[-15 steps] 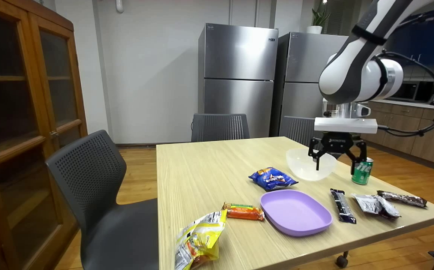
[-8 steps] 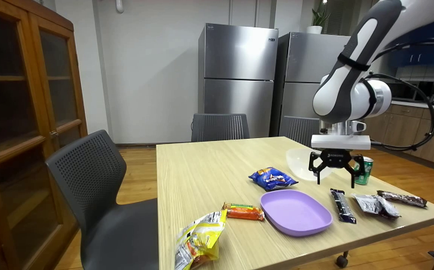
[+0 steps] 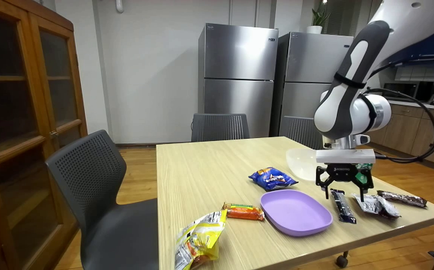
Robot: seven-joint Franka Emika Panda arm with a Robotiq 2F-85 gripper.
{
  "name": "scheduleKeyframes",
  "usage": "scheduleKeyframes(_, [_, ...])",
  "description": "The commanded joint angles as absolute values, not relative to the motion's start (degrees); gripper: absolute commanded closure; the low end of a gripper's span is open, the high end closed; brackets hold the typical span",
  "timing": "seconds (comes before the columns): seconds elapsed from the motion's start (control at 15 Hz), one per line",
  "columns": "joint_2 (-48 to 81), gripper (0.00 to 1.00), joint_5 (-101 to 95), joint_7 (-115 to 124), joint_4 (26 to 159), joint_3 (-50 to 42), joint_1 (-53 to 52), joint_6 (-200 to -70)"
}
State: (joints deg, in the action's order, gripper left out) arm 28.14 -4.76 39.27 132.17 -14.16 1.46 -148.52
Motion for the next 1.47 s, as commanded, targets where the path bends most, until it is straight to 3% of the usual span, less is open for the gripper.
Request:
scheduleKeyframes(0.0, [31.00,0.00,-4.41,40.96,130.41,-15.99,-0.57,-148.89])
scheduleKeyframes(0.73, [34.75,0.00,-4.14,41.82,128.54,-17.39,-2.84,-148.67])
scheduleKeyframes(0.8, [34.73,0.25,-4.12,41.75,128.54,-17.42,-2.86,-148.70])
scheduleKeyframes(0.93, [34.73,0.34,-4.13,41.65,128.35,-17.39,-2.91,-148.76])
scheduleKeyframes(1.4, [35.22,0.90,-4.13,41.66,127.60,-17.51,-3.14,-148.82])
